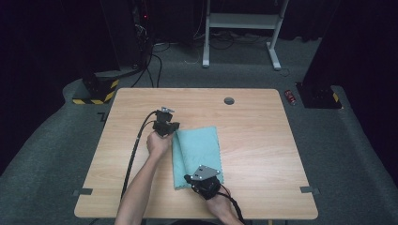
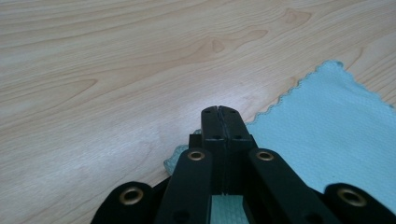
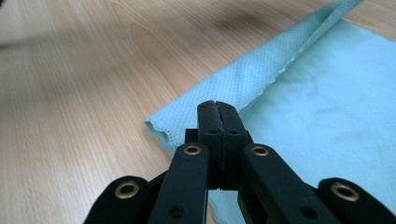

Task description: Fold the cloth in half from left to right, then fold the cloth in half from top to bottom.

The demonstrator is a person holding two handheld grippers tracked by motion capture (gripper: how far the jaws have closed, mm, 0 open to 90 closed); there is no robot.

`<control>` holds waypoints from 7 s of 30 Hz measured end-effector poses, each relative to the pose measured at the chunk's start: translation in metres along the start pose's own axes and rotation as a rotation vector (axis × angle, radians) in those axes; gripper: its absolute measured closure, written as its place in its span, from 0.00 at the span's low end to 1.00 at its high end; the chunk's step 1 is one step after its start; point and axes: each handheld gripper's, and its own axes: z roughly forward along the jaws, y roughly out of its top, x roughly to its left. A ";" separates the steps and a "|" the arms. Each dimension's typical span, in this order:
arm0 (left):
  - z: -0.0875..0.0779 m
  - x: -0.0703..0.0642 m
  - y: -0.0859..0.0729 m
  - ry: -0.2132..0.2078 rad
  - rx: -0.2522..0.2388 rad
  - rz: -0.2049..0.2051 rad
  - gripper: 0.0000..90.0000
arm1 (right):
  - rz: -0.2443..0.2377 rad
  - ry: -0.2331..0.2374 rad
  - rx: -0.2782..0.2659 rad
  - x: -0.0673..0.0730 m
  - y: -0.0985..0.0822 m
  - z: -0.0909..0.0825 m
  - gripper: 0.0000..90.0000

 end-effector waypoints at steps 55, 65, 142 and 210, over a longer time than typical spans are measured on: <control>0.049 -0.069 0.035 -0.115 0.004 0.104 1.00 | 0.137 -0.132 -0.007 -0.043 -0.054 -0.059 1.00; 0.061 -0.082 0.038 -0.147 0.011 0.119 1.00 | 0.115 -0.170 0.010 -0.042 -0.059 -0.066 1.00; 0.024 -0.037 -0.002 0.062 -0.008 0.098 0.57 | 0.099 -0.136 0.094 -0.055 -0.054 -0.049 0.76; -0.069 -0.115 -0.138 -0.069 -0.035 0.224 0.41 | 0.119 -0.089 0.077 -0.067 -0.048 -0.052 0.68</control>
